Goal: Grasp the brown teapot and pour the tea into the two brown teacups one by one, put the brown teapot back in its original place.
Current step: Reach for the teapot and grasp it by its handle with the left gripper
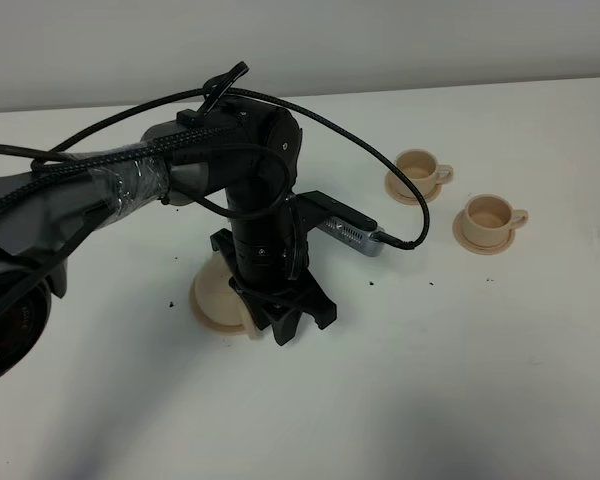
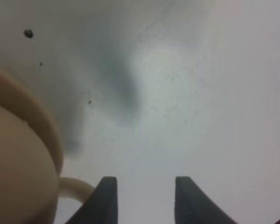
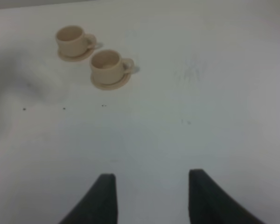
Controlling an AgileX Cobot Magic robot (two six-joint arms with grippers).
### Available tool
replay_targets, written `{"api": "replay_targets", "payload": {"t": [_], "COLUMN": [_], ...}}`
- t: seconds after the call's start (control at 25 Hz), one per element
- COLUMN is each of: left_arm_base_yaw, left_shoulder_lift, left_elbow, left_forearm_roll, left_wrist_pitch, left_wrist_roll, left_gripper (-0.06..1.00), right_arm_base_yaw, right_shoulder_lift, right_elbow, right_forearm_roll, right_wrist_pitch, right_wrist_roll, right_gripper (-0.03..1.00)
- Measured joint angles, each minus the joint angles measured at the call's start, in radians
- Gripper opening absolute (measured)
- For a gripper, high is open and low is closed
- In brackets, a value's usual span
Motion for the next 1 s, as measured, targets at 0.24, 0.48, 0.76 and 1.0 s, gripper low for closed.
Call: {"api": "replay_targets", "payload": {"t": [0.24, 0.48, 0.76, 1.0], "left_arm_base_yaw": [0.002, 0.002, 0.008, 0.011], "left_shoulder_lift": [0.0, 0.0, 0.0, -0.005], "left_elbow": [0.003, 0.003, 0.003, 0.018], "left_forearm_roll": [0.004, 0.023, 0.034, 0.034], "left_wrist_pitch": [0.0, 0.0, 0.0, 0.0], "left_wrist_roll": [-0.008, -0.008, -0.008, -0.008], "left_gripper": [0.34, 0.34, 0.34, 0.34], "right_arm_base_yaw": [0.0, 0.0, 0.0, 0.0], "right_shoulder_lift": [0.0, 0.0, 0.0, 0.0], "right_elbow": [0.0, 0.0, 0.0, 0.0], "right_forearm_roll": [0.0, 0.0, 0.0, 0.0], "right_wrist_pitch": [0.0, 0.0, 0.0, 0.0], "right_wrist_roll": [0.0, 0.0, 0.0, 0.0], "right_gripper": [0.39, 0.39, 0.39, 0.39]}}
